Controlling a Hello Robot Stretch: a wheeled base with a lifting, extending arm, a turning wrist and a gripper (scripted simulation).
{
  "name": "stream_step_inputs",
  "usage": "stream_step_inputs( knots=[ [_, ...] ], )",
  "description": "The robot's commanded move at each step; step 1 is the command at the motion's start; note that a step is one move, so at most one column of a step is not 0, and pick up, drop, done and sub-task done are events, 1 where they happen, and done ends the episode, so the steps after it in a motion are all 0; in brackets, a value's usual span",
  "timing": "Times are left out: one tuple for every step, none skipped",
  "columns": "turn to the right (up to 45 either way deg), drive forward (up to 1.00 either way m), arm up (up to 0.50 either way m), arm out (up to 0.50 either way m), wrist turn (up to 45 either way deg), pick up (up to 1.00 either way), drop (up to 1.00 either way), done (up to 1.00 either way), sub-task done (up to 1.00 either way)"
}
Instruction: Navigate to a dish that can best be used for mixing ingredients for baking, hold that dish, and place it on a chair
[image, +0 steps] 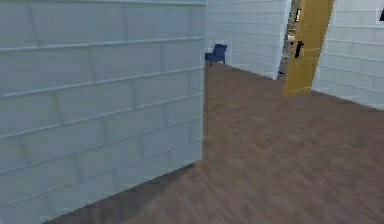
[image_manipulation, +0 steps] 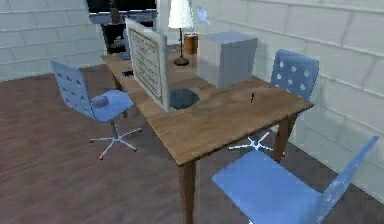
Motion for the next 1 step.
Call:
stream_step_inputs(
  knots=[
    [45.0,0.0,0.0,0.0,0.0,0.0,0.0,0.0,0.0]
  ],
)
